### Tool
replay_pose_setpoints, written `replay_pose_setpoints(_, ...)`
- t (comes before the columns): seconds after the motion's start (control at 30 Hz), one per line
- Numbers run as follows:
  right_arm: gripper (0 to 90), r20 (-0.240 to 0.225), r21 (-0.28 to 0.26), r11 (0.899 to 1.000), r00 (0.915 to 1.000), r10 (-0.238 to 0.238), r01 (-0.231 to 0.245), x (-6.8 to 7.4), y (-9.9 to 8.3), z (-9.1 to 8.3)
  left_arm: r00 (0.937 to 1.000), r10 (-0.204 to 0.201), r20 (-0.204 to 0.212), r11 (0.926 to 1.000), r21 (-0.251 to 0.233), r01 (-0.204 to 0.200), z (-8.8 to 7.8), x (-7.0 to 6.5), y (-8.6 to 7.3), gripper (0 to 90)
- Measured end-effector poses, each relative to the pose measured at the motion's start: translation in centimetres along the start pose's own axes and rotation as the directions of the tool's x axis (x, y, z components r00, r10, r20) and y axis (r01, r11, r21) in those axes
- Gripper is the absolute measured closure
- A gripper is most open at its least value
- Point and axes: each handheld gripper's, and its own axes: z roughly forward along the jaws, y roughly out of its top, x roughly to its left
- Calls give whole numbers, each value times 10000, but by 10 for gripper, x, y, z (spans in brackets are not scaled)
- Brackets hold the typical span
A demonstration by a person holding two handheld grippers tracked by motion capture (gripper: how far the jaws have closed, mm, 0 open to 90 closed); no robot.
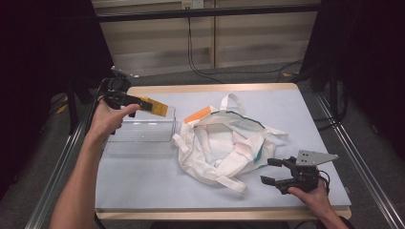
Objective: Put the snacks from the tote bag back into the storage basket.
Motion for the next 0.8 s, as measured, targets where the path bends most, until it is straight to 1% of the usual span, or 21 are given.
replay_pose_setpoints(0.13,277,-63,-35,10000,10000,-28,28,-1,0,0,10000,-59,14,9996,292,59,7,0,3,277)
replay_pose_setpoints(0.27,277,-40,3,10000,10000,-29,29,-1,0,0,9997,-66,-229,9986,521,78,12,-2,6,277)
replay_pose_setpoints(0.3,276,-44,1,10000,10000,-15,15,0,0,0,9995,-219,-248,9983,543,233,14,-2,7,277)
replay_pose_setpoints(0.33,276,-52,4,10000,10000,-9,9,0,0,0,9996,-196,-226,9976,660,210,15,-2,8,277)
replay_pose_setpoints(0.37,276,-49,3,10000,10000,-27,27,0,0,0,9993,-264,-260,9967,767,283,16,-2,9,277)
replay_pose_setpoints(0.4,276,-62,4,10000,10000,-25,25,0,0,0,9989,-348,-305,9964,757,370,17,-2,9,277)
replay_pose_setpoints(0.43,275,-85,10,10000,10000,-31,31,0,0,0,9986,-358,-389,9960,803,389,19,-3,10,277)
replay_pose_setpoints(0.47,275,-81,14,10000,10000,-29,29,0,0,0,9980,-251,-572,9948,970,306,21,-3,11,277)
replay_pose_setpoints(0.53,275,-89,2,10000,10000,-29,29,0,0,0,9979,-436,-470,9938,1003,481,25,-4,12,277)
replay_pose_setpoints(0.57,273,-86,8,10000,10000,-34,34,0,0,0,9976,-490,-493,9935,1007,537,27,-4,12,277)
replay_pose_setpoints(0.6,272,-91,23,10000,10000,-20,20,0,0,0,9978,-435,-510,9925,1121,490,28,-4,13,277)
replay_pose_setpoints(0.67,271,-97,38,10000,9999,-27,28,0,0,1,9973,-511,-523,9903,1269,574,33,-6,14,277)
replay_pose_setpoints(0.73,271,-110,36,10000,9999,-19,20,0,0,1,9973,-488,-540,9884,1412,560,37,-7,14,277)
replay_pose_setpoints(0.77,271,-96,41,10000,9999,-36,36,0,0,1,9981,-304,-533,9867,1582,385,40,-7,15,277)
replay_pose_setpoints(0.8,271,-103,54,10000,9999,-41,42,0,0,1,9977,-305,-609,9857,1637,402,43,-7,15,277)
